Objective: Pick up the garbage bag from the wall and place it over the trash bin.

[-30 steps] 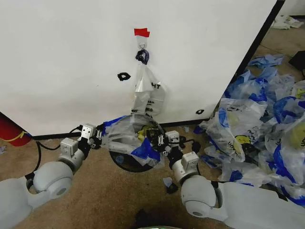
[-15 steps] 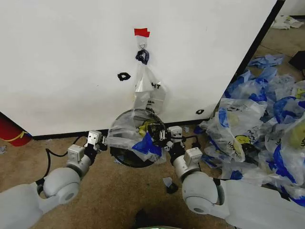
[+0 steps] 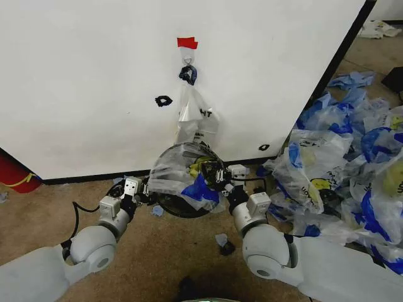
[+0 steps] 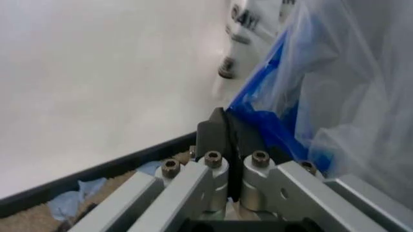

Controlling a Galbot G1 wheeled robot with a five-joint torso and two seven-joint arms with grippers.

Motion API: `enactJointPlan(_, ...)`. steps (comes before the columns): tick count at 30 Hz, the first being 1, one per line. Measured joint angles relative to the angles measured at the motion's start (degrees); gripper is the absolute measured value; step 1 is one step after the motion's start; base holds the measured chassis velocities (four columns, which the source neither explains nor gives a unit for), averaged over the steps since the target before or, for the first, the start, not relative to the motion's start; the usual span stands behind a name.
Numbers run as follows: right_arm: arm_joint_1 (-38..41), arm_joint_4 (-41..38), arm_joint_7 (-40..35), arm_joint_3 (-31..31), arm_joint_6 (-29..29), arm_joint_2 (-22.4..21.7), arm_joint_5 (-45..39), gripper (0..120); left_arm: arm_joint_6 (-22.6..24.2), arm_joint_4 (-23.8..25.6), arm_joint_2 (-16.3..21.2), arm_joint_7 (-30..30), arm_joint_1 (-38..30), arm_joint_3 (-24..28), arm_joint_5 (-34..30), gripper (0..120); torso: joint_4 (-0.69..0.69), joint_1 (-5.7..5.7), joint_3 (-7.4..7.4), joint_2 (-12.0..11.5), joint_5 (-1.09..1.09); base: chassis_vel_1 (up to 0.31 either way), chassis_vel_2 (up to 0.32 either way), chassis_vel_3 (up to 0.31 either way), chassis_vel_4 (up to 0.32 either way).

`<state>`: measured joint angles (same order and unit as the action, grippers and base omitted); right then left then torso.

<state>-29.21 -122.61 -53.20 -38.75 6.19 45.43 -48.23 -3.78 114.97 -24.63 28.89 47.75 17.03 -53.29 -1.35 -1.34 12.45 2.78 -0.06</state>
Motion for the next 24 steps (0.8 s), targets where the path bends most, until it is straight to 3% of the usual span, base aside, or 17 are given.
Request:
enactJointPlan(4,0.0,0.6,0.1,0.1,0.4,-0.1,0.5,0,0.1,0.5,1.1,0.1,-0.4,-0.5,-0.3,3,-0.01,0.00,0.00,0.0,0.01,0.000,0.000,0.000,0.000)
enactJointPlan(24,-3.5,0.9,1.5,3.8,1.3,-2.4,3.9,0,0.4,1.2,1.6,2.9,-0.7,-2.4,-0.7,77,0.02,0.00,0.00,0.0,0.00,0.000,0.000,0.000,0.000)
